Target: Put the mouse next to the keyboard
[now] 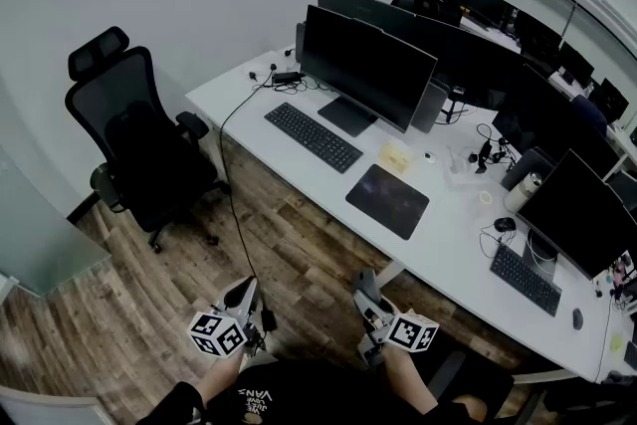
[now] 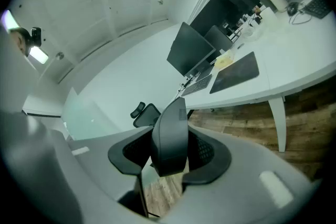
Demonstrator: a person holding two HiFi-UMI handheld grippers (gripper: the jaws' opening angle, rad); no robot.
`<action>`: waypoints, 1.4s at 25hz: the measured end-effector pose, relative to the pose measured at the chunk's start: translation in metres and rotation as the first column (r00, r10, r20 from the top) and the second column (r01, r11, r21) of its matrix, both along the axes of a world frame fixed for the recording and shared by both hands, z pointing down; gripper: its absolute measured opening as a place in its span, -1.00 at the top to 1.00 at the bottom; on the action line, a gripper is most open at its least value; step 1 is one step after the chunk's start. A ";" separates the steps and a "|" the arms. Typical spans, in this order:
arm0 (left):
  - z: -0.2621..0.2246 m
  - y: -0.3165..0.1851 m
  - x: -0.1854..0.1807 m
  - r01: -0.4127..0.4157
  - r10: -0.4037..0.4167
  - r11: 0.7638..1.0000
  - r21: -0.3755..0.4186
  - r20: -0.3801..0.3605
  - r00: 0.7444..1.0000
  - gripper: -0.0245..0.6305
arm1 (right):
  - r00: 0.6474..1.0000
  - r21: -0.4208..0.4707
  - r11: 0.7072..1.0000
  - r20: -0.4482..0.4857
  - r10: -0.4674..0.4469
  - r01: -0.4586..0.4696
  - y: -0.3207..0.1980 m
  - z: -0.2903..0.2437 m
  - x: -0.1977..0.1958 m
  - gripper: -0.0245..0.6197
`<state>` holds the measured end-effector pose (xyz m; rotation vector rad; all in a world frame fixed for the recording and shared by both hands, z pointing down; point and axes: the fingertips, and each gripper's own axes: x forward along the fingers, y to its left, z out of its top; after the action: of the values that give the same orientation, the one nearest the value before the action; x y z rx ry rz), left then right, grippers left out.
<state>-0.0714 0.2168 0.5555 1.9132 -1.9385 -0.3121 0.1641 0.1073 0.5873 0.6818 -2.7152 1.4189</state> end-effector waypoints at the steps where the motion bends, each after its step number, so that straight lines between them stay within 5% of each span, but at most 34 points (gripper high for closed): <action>1: -0.001 0.000 0.006 -0.001 0.001 1.000 0.006 -0.001 1.000 0.92 | 1.000 -0.006 1.000 0.014 0.003 -0.003 0.000 -0.002 0.005 0.36; 12: 0.010 -0.010 0.021 -0.015 0.015 1.000 -0.004 -0.013 1.000 0.92 | 0.995 -0.058 0.998 0.095 0.030 -0.024 -0.017 -0.005 0.010 0.36; 30: -0.011 -0.102 -0.122 -0.190 0.189 0.982 -0.003 0.051 0.981 0.92 | 0.960 -0.133 0.968 0.155 0.235 -0.215 -0.086 -0.014 -0.113 0.36; 35: -0.002 -0.124 -0.150 -0.254 0.255 0.967 -0.021 0.048 0.966 0.92 | 0.950 -0.087 0.959 0.136 0.280 -0.270 -0.097 -0.007 -0.132 0.36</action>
<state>-0.2216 0.0931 0.5533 2.1486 -1.6923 -0.1761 0.0318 0.0105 0.5806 1.0262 -2.7495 1.6726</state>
